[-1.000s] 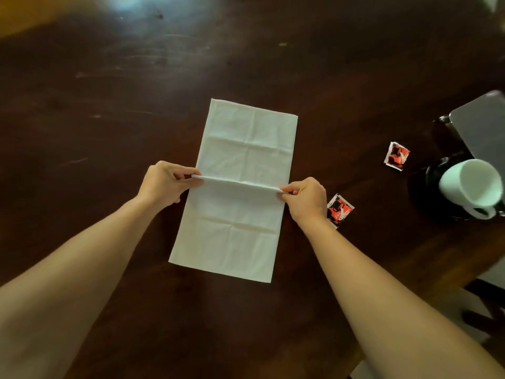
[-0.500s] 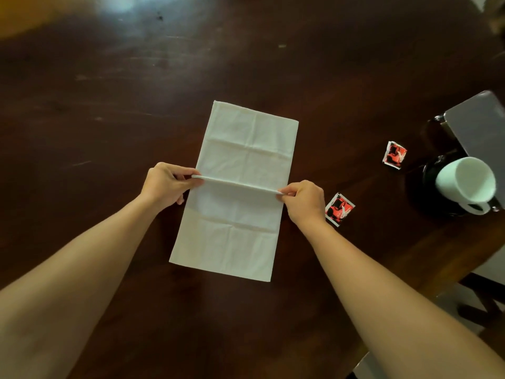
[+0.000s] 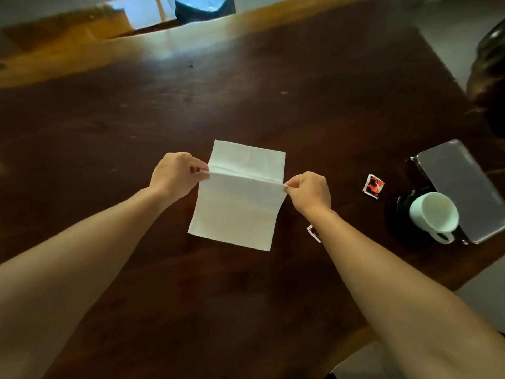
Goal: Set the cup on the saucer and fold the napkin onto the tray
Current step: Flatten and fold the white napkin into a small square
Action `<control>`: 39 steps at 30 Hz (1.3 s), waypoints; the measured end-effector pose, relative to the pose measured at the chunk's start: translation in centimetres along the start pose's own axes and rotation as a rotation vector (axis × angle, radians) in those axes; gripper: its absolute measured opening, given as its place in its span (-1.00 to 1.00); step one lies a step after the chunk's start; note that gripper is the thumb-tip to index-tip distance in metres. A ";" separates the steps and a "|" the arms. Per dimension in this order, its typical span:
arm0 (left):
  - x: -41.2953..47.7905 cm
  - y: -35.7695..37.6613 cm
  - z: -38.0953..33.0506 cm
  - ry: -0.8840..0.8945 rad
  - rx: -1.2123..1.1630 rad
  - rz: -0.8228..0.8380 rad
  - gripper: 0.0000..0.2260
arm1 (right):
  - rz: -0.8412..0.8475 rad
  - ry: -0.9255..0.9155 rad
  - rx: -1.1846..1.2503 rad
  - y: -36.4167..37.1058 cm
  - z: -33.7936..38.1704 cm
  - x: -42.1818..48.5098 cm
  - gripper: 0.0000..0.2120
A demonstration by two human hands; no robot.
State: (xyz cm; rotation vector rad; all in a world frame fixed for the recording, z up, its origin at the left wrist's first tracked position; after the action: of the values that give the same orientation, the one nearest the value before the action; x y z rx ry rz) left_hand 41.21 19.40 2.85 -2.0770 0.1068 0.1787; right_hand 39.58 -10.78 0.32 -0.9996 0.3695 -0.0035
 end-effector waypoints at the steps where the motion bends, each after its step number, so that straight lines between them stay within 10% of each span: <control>1: -0.2 -1.2 -0.7 0.006 -0.001 -0.031 -0.79 | -0.018 -0.025 -0.011 -1.2 0.8 0.0 -0.88; 21: -8.8 -10.6 -3.0 0.049 -0.077 -0.285 -0.89 | -0.235 -0.550 -0.070 -9.4 7.8 -5.8 -0.88; 31: -25.1 8.1 4.6 -0.153 -0.028 0.227 -0.91 | 0.278 -0.387 -0.331 6.4 -6.7 -18.0 -0.84; 39: -26.6 11.0 6.5 -0.274 -0.067 0.296 -0.98 | 0.459 -0.295 -0.399 7.8 -8.3 -18.0 -0.77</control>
State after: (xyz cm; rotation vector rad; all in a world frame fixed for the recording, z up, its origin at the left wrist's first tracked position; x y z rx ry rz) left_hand 12.76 19.74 -5.21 -2.0744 0.2438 0.6519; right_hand 18.88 -10.27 -4.63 -1.2673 0.3263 0.6478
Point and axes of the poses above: each hand's wrist, its own x-axis towards the middle knuckle, its own y-axis out of the palm, z = x × y, the point moved 6 cm from there along x, towards the middle knuckle, and after that the axes turned 1 degree about z, right-handed, at the moved point
